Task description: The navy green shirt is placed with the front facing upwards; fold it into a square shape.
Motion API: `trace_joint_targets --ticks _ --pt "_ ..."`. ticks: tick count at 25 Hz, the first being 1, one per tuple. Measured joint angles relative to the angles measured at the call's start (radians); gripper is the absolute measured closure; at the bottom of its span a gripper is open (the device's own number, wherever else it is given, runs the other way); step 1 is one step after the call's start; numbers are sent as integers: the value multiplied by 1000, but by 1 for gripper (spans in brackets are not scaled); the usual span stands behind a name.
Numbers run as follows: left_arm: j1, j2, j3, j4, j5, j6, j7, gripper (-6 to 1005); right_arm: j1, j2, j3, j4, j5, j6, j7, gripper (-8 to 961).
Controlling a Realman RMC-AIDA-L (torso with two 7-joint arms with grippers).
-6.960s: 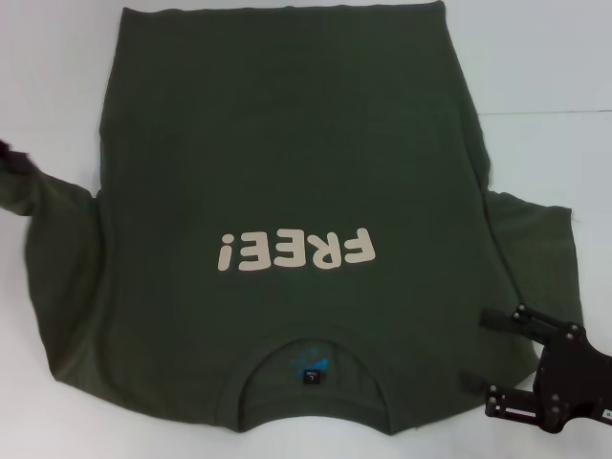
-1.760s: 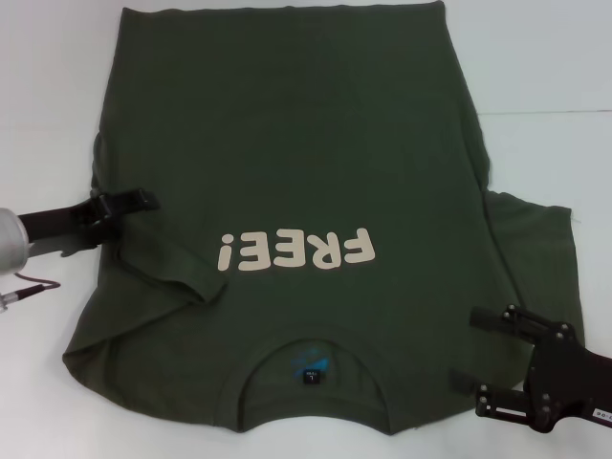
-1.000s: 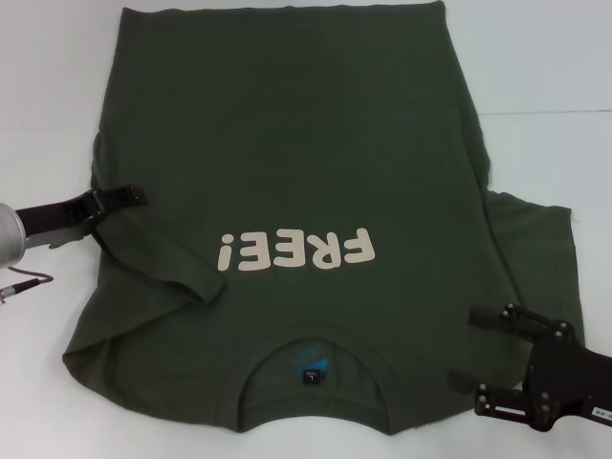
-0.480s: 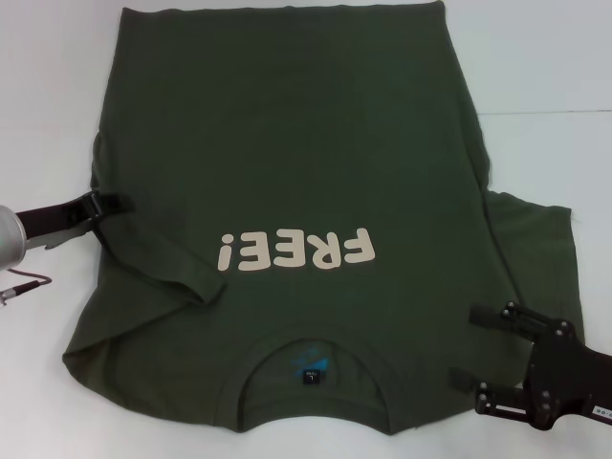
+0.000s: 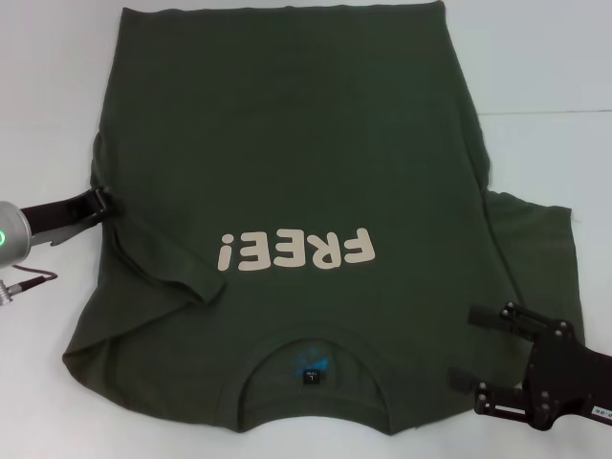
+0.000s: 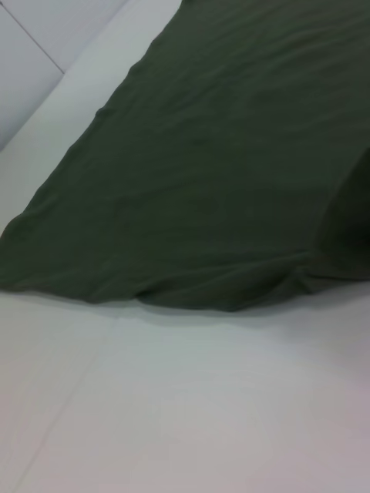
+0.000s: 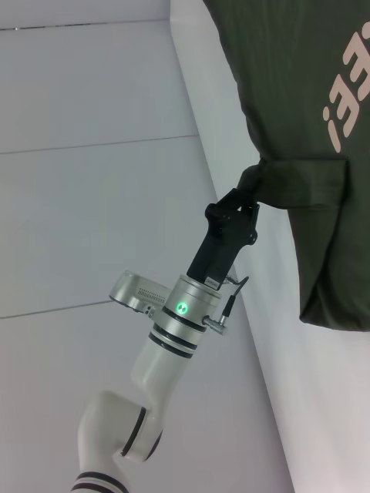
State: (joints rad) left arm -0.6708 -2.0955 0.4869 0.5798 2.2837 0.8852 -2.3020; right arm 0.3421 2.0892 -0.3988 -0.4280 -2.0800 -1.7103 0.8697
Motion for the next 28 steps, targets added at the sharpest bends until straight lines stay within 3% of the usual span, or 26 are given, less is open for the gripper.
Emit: trace_joint_targets --ticks 10,22,28 --pt "-3 -8 -4 -41 -159 9 -21 996 0 -1 0 0 0 0 0 70" --pt "45 -46 -9 -94 -446 -66 63 889 0 1 -1 0 0 -9 -1 71" --pt "46 -57 -9 -109 -482 -65 87 835 1 0 -2 0 0 -14 -3 70"
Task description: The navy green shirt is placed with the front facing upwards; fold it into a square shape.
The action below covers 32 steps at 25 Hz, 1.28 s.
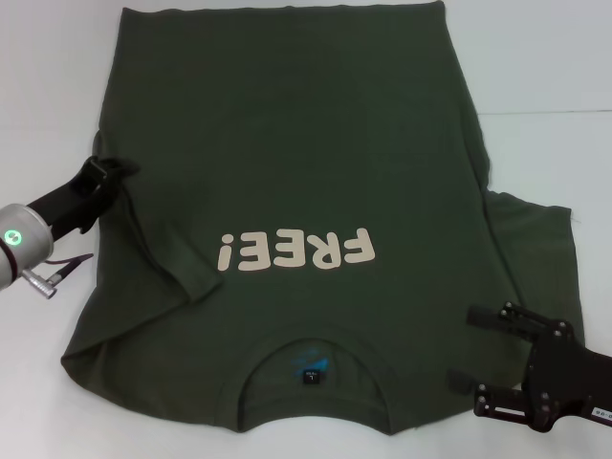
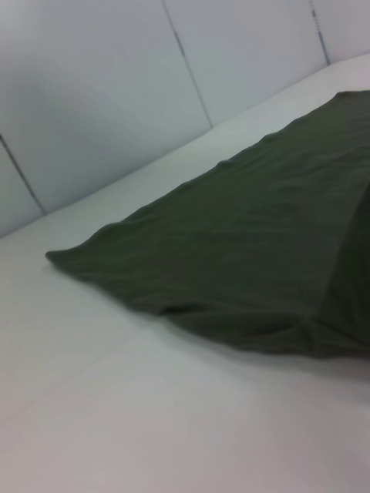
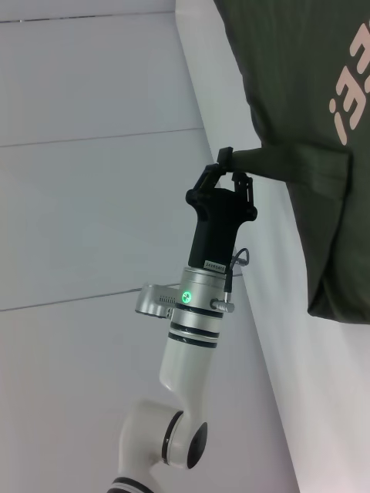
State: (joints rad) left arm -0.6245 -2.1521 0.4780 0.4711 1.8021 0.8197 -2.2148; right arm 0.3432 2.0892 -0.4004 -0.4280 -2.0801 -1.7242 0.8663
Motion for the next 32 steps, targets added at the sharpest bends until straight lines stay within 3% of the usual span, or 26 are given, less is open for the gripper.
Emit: trace_joint_targets --ticks 14,32 --pt "-25 -9 3 -65 -78 14 48 384 0 0 0 1 0 0 0 71" --pt "-50 -15 1 -169 -272 51 127 378 1 0 0 2 0 -10 0 69"
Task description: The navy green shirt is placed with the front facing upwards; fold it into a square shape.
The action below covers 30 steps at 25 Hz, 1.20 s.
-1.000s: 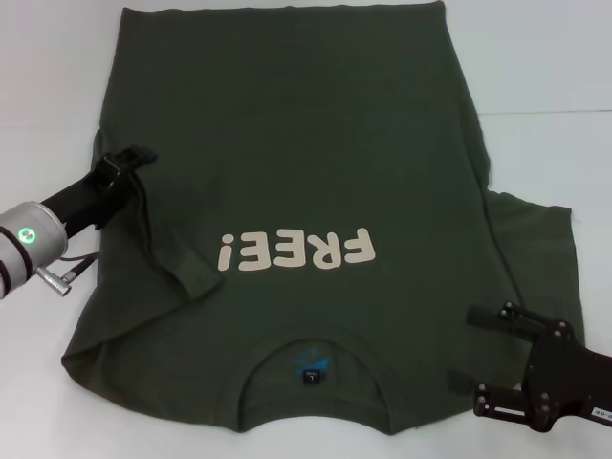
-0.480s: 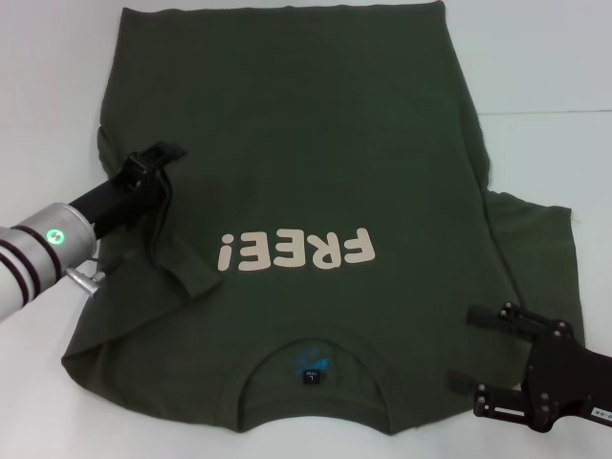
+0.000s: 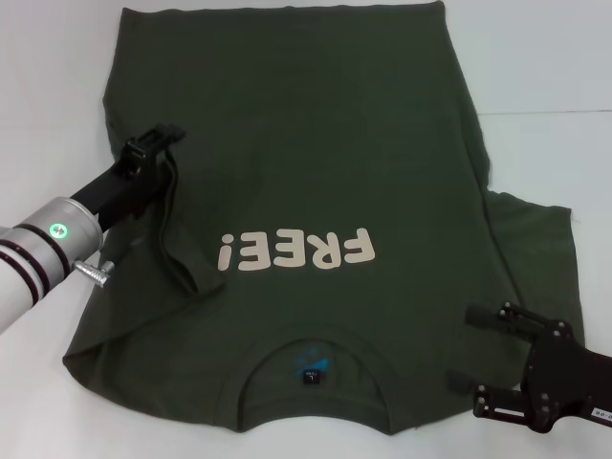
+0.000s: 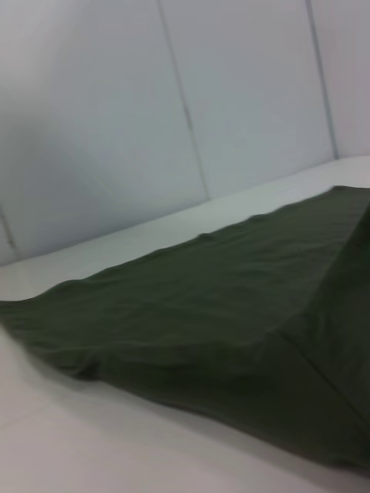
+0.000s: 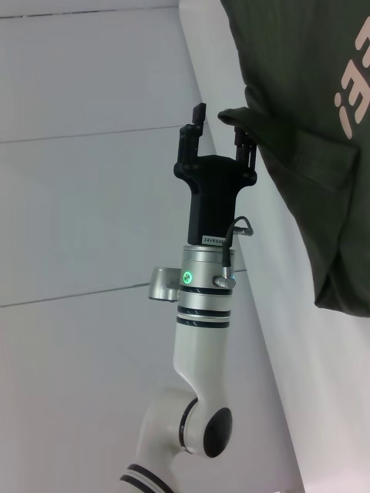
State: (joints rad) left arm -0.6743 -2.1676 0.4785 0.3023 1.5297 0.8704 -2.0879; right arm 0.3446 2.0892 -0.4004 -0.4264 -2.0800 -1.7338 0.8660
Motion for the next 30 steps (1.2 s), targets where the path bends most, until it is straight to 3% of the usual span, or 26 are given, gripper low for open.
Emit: trace_joint_targets --ticks 19,30 --pt "8 -2 -2 -48 -143 18 71 383 4 0 0 0 0 -3 4 69" --pt "15 4 31 -33 -143 55 135 382 7 0 0 0 0 -4 4 71"
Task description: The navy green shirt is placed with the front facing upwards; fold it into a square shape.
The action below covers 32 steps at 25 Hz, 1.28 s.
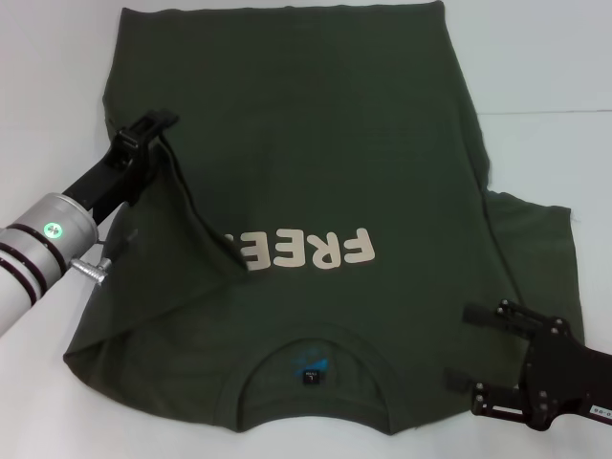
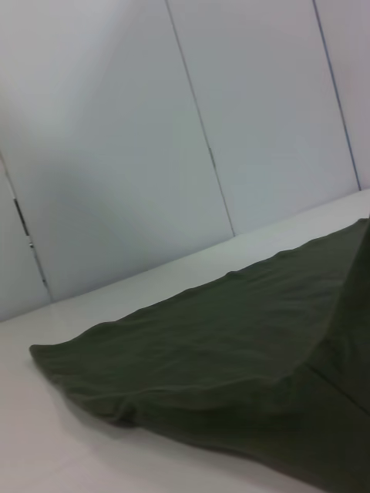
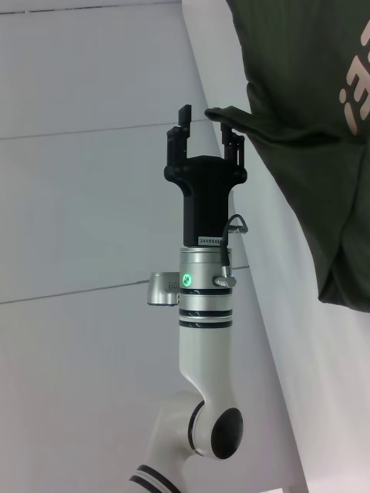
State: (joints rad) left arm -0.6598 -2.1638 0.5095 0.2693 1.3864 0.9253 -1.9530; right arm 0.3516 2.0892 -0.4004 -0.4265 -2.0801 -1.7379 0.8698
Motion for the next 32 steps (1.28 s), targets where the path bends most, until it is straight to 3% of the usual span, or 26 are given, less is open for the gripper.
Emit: trace_joint_targets --ticks 6,17,23,28,32 --pt "-16 -3 19 -12 4 -14 5 381 1 0 0 0 0 -8 1 69" --pt "33 -1 7 22 -2 -60 29 380 1 0 0 0 0 -11 2 70" --pt "114 14 47 170 101 167 42 379 4 0 18 -4 8 -11 68 71" --pt "181 44 48 296 266 395 74 378 29 -19 25 -38 42 -10 335 71" --pt "208 62 44 379 416 560 113 378 49 -23 22 -106 41 -5 511 70"
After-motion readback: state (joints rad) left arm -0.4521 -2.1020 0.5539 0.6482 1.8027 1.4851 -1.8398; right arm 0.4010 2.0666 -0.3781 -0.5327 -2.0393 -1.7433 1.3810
